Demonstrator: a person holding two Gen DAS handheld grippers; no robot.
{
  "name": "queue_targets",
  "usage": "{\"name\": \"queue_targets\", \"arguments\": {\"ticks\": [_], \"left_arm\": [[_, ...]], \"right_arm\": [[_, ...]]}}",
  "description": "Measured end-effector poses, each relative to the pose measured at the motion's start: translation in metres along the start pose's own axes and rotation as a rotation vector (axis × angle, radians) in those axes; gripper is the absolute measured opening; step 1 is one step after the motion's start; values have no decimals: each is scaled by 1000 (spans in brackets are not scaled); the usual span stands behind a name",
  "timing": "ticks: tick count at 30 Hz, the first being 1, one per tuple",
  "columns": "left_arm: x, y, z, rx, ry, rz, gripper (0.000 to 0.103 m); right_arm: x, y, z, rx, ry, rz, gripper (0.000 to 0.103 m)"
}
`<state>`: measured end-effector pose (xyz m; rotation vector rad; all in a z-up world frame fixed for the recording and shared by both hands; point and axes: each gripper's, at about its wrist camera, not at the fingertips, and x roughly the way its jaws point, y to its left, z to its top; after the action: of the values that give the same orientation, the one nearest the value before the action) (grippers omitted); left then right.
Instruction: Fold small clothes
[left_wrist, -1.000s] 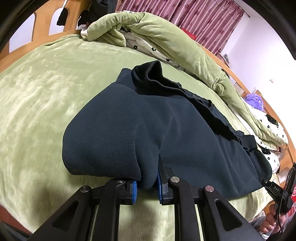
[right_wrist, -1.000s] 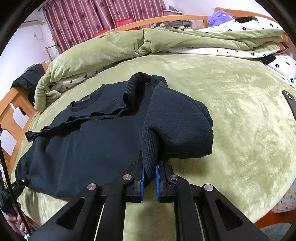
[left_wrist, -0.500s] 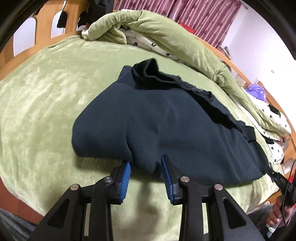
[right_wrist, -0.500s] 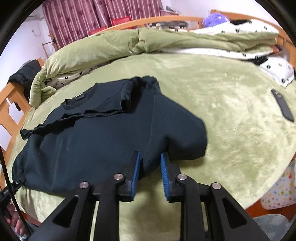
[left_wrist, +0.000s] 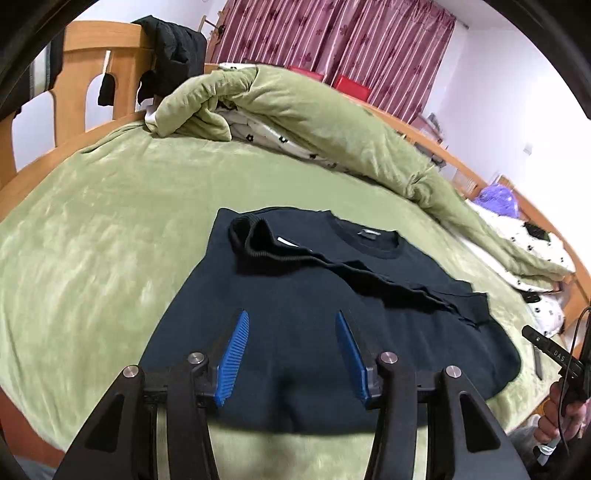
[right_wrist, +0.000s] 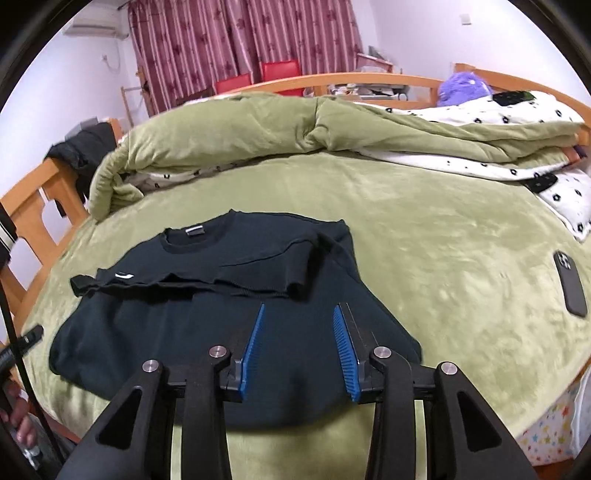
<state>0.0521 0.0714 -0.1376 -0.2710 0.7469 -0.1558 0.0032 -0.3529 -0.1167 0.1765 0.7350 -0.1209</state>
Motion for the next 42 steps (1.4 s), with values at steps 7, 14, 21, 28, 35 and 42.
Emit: {"name": "queue_targets", "arguments": {"ticks": [7,14,21,28,35,42], "left_arm": [[56,3,15,5,86,63,47],[109,9,39,-16,156,75,45],[138,7,73,-24,139,63,45],[149,12,86,-46,127,54,46],[139,18,81,-52,136,38,47],[137,20,80,-16,121,71,47]], "right_arm": [[72,3,4,-25,139,-46,30],[130,1,22,5,221,12,19],[164,4,69,88,198,99,19],[198,9,91,126,225,84,19],[167,18,88,83,105,42,25],[176,14,92,46,136,11,36]]}}
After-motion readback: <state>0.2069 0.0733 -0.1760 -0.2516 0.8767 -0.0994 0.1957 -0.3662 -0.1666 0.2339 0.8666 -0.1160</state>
